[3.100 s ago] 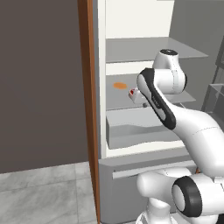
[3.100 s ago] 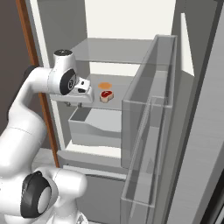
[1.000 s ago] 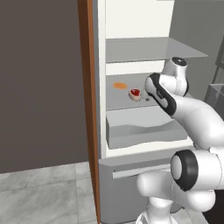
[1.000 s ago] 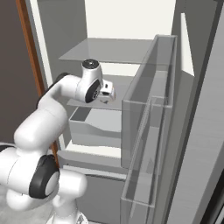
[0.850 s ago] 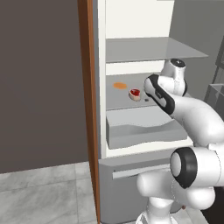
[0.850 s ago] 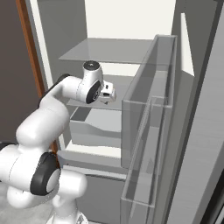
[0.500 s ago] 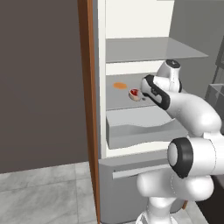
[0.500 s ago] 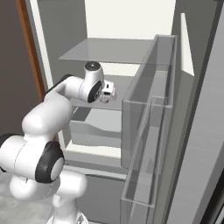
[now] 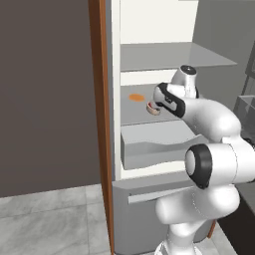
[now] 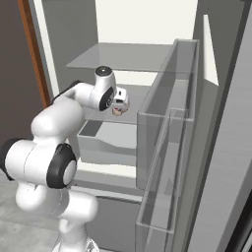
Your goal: Take the steak from the fridge and place it on the digital scale on the counter by the fridge. Wait a few seconds for a reading, then move it to the plate on the dining counter.
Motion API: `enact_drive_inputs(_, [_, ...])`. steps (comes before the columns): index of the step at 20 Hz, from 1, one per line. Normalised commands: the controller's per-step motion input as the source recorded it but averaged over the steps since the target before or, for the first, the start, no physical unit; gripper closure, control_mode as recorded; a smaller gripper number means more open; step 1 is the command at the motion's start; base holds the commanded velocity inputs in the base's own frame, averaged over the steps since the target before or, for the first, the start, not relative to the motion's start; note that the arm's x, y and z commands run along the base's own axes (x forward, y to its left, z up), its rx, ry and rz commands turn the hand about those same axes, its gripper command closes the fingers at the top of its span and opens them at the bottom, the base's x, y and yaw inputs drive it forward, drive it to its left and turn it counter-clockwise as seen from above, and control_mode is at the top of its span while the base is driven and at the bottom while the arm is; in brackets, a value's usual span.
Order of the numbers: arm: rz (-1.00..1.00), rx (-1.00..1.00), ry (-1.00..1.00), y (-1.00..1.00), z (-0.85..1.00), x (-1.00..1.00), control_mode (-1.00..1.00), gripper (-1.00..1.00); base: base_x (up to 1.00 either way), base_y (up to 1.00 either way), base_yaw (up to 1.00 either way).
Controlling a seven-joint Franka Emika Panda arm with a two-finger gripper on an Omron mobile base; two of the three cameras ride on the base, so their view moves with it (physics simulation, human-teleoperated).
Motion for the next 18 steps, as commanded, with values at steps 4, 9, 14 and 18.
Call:
enact_drive_inputs(4, [0.00,-0.01,0.00,0.07,-0.18,0.49,-1.00,-1.00,0.00,0.00,0.00])
enact_drive_inputs(9, [0.00,0.00,0.00,0.00,-0.23,0.33,-1.00,-1.00,0.00,0.00,0.00])
enact_drive_inputs(14, [0.00,-0.01,0.00,0.00,-0.17,0.21,-1.00,-1.00,0.00,0.00,0.00])
enact_drive_inputs(18, [0.00,0.00,0.00,0.00,-0.25,0.29,-1.00,-1.00,0.00,0.00,0.00])
